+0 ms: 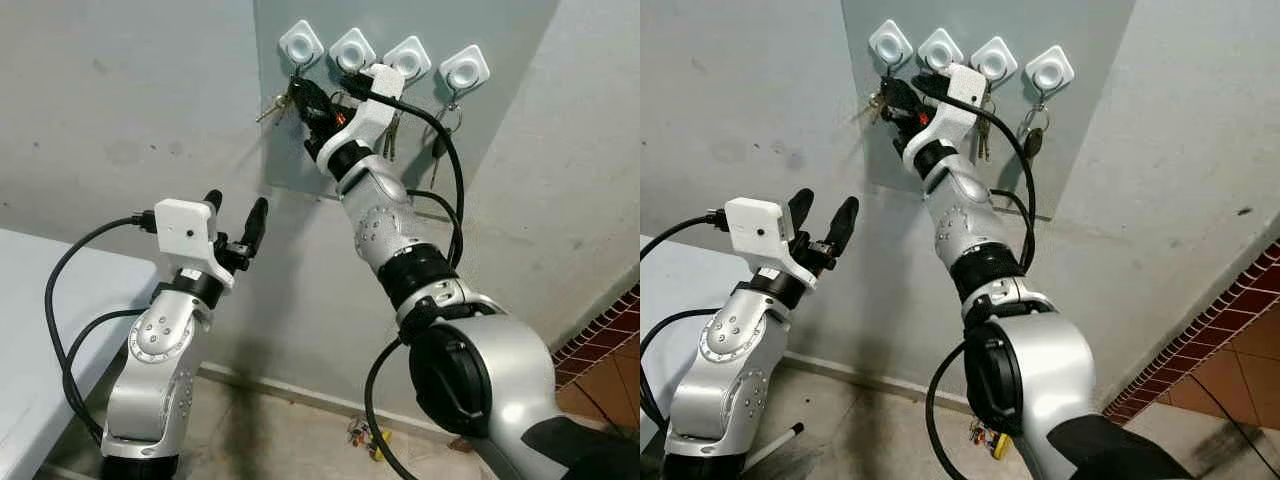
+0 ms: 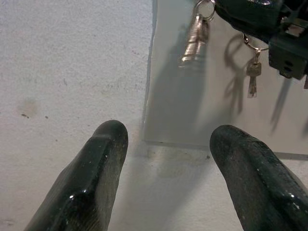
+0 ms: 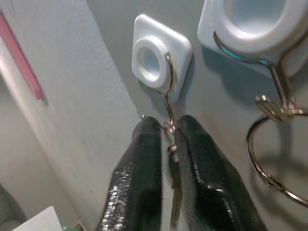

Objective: Hang keys on a hook

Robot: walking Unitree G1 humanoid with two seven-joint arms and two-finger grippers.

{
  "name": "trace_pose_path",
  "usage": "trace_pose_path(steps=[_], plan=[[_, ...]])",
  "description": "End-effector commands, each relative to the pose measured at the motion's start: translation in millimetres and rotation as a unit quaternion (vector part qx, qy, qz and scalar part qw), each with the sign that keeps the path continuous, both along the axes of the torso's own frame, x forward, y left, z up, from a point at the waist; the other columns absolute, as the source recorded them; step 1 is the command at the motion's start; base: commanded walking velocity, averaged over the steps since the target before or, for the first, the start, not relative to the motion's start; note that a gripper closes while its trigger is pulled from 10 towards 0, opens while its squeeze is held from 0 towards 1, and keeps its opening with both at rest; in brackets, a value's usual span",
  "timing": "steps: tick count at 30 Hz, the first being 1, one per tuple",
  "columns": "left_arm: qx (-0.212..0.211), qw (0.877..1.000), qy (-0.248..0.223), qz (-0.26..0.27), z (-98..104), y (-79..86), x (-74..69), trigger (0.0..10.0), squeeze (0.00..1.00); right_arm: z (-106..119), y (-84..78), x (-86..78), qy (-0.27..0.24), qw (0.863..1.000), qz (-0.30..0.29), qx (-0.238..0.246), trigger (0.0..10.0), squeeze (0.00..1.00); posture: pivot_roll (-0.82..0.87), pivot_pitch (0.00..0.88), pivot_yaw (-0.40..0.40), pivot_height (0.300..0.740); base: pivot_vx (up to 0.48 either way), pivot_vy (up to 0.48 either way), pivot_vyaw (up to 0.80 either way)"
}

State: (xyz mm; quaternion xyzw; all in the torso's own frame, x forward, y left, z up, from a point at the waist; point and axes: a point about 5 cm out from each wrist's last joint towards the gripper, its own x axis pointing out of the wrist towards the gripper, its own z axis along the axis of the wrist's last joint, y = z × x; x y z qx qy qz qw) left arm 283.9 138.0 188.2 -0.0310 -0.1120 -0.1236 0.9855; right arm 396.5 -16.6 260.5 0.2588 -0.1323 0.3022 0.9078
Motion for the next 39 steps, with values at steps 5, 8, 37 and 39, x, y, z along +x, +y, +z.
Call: trace_pose_path(steps=[5, 8, 37, 39], plan=[[0.002, 1.000, -0.004, 0.002, 2, -0.8, -2.5, 10.0, 0.00, -5, -1.1, -6.6, -0.045, 0.998, 0.033, -0.008, 10.0, 1.00, -0.02, 0.015, -0.048, 0.740, 0.000, 0.000, 0.00], [0.002, 1.000, -0.004, 0.002, 2, -0.9, -2.7, 10.0, 0.00, -8, -2.0, -7.9, -0.051, 0.998, 0.037, -0.012, 10.0, 1.00, -0.02, 0.014, -0.047, 0.740, 0.000, 0.000, 0.00], [0.033, 0.997, 0.061, 0.035, -52, 5.9, -7.3, 10.0, 0.00, -129, -43.6, -45.2, -0.006, 0.987, 0.078, -0.140, 10.0, 1.00, -0.03, 0.016, -0.041, 0.740, 0.000, 0.000, 0.00], [0.038, 0.996, 0.071, 0.041, -62, 6.8, -7.5, 10.0, 0.00, -140, -47.3, -51.2, 0.001, 0.985, 0.082, -0.153, 10.0, 0.00, -0.03, 0.019, -0.037, 0.740, 0.000, 0.000, 0.00]])
